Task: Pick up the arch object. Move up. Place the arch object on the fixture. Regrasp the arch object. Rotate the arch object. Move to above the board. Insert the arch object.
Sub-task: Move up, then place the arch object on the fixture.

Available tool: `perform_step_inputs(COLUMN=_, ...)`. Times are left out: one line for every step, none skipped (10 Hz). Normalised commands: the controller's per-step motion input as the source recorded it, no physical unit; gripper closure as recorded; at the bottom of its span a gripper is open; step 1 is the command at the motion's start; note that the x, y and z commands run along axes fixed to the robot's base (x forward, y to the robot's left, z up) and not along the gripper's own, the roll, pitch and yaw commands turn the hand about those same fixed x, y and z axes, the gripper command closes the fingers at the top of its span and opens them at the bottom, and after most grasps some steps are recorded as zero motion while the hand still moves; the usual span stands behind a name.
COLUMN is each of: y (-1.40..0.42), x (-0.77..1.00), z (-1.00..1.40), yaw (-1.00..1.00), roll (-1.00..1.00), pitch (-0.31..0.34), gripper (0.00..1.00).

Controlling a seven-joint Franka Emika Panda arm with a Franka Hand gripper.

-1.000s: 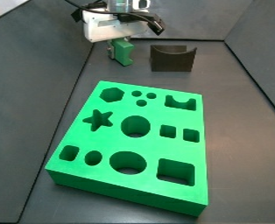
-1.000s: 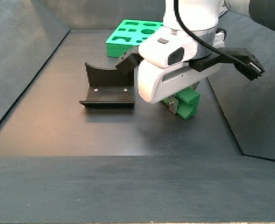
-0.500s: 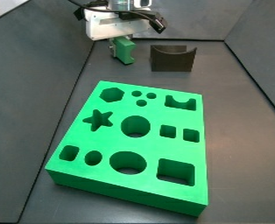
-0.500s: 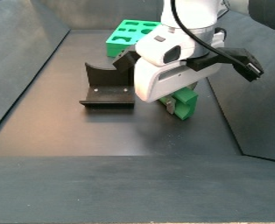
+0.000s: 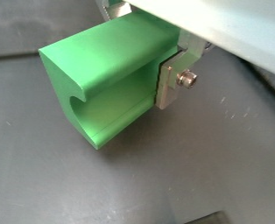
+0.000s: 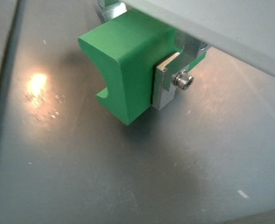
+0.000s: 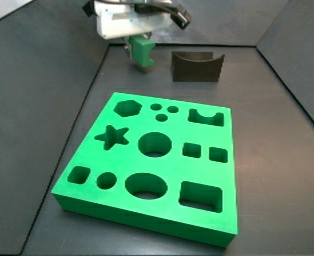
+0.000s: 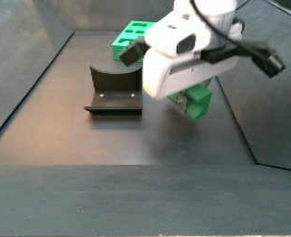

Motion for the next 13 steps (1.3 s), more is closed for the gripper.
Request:
perform_step_inputs(y=0.02, x=-0.02, z=0.43, yaw=-0.01, roll=0.05, pitch=0.068, gripper=1.0)
perform_step_inputs(y=0.02, x=-0.02, z=0.29, yaw=-0.02, roll=0.07, pitch=0.074, gripper=1.0)
perform_step_inputs(y=0.0, x=0.0, z=1.0, yaw=0.0, roll=0.0, pitch=0.0, gripper=1.0)
perform_step_inputs(y=0.0, x=0.0, z=1.0, yaw=0.0, roll=0.01, pitch=0.002, gripper=1.0)
perform_step_inputs(y=0.0, x=-0.01, z=1.0, yaw=0.0, roll=0.03, pitch=0.02, gripper=1.0)
perform_step_inputs(y=0.0, x=-0.02, z=1.0, yaw=-0.01, roll=0.05, pitch=0.033, gripper=1.0)
perform_step_inputs(y=0.0, x=-0.02, z=1.0, yaw=-0.01, roll=0.07, pitch=0.043, gripper=1.0)
perform_step_inputs(y=0.0, x=-0.03, z=1.0, yaw=0.0, roll=0.09, pitch=0.051, gripper=1.0)
perform_step_inputs(y=0.0, x=-0.03, z=1.0, yaw=0.0, roll=0.1, pitch=0.057, gripper=1.0)
perform_step_inputs(y=0.0, x=-0.03, z=1.0, yaw=0.01, roll=0.11, pitch=0.063, gripper=1.0)
perform_step_inputs(y=0.0, x=-0.03, z=0.93, yaw=0.01, roll=0.11, pitch=0.067, gripper=1.0)
perform_step_inputs(y=0.0, x=-0.02, z=0.75, yaw=0.02, roll=0.1, pitch=0.068, gripper=1.0)
perform_step_inputs(y=0.0, x=-0.02, z=0.66, yaw=0.02, roll=0.1, pitch=0.072, gripper=1.0)
